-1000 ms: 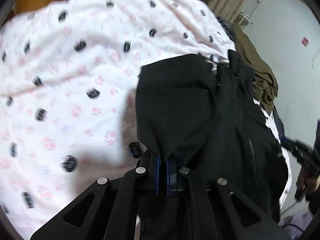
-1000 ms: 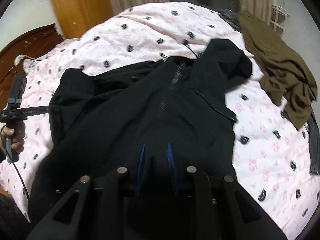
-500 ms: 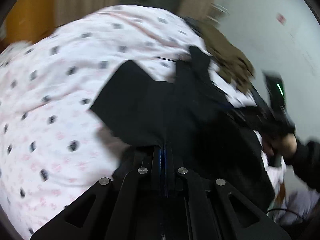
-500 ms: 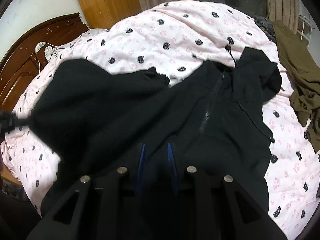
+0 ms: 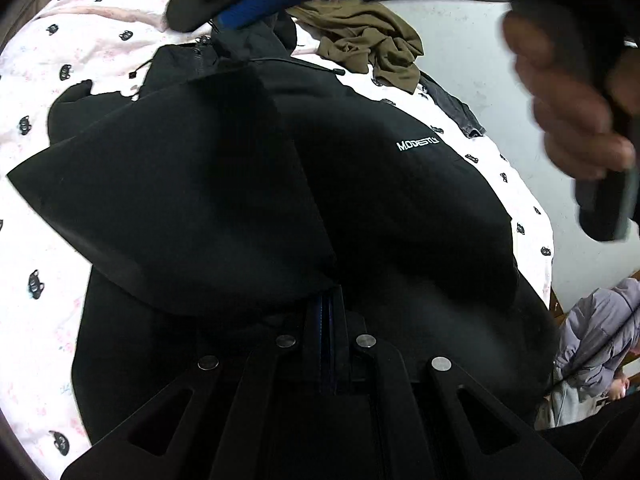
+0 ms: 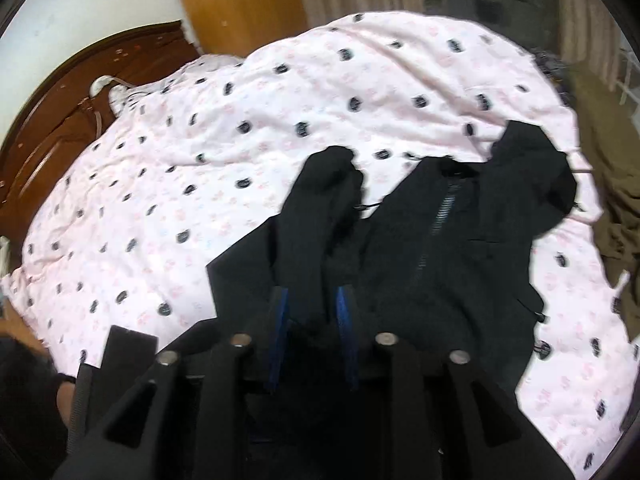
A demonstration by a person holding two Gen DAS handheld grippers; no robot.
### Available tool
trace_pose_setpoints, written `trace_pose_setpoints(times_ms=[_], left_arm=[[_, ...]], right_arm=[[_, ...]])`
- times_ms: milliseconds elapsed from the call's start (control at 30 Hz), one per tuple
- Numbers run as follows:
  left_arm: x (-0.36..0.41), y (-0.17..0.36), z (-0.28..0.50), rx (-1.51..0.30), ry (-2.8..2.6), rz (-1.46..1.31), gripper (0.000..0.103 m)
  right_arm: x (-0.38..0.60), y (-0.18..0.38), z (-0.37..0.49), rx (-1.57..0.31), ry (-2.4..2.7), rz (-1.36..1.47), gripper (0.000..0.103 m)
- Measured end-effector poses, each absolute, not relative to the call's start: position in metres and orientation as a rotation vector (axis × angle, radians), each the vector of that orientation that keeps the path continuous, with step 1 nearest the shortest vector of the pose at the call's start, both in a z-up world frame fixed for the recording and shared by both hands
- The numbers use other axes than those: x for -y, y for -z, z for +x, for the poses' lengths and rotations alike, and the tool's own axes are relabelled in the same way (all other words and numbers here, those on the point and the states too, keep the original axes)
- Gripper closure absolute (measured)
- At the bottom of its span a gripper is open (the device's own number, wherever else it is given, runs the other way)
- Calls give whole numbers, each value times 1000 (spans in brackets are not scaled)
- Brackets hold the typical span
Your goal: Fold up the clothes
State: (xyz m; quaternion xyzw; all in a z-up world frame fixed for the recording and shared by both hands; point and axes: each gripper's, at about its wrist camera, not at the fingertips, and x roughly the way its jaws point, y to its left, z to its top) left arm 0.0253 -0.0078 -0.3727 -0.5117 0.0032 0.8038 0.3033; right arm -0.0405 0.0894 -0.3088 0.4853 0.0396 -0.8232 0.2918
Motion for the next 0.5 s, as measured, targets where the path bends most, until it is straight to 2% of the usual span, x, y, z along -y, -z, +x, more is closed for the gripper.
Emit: trace_pose_setpoints(times_ms=[200, 333, 467, 500], left_arm=[[68, 360, 38, -204, -2192, -1441, 98], [115, 363, 12, -272, -2281, -1511, 81], [157, 369, -35, -136, -2315, -1524, 79], [162, 370, -52, -93, -2310, -1515, 76]], right_arm=[[-71, 362, -36, -271, 2075, 1525, 63], [-97, 401, -33, -272, 2078, 1675, 68], [-110, 412, -26, -239, 2119, 1674, 68], [-111, 413, -23, -246, 2127, 1664, 68]])
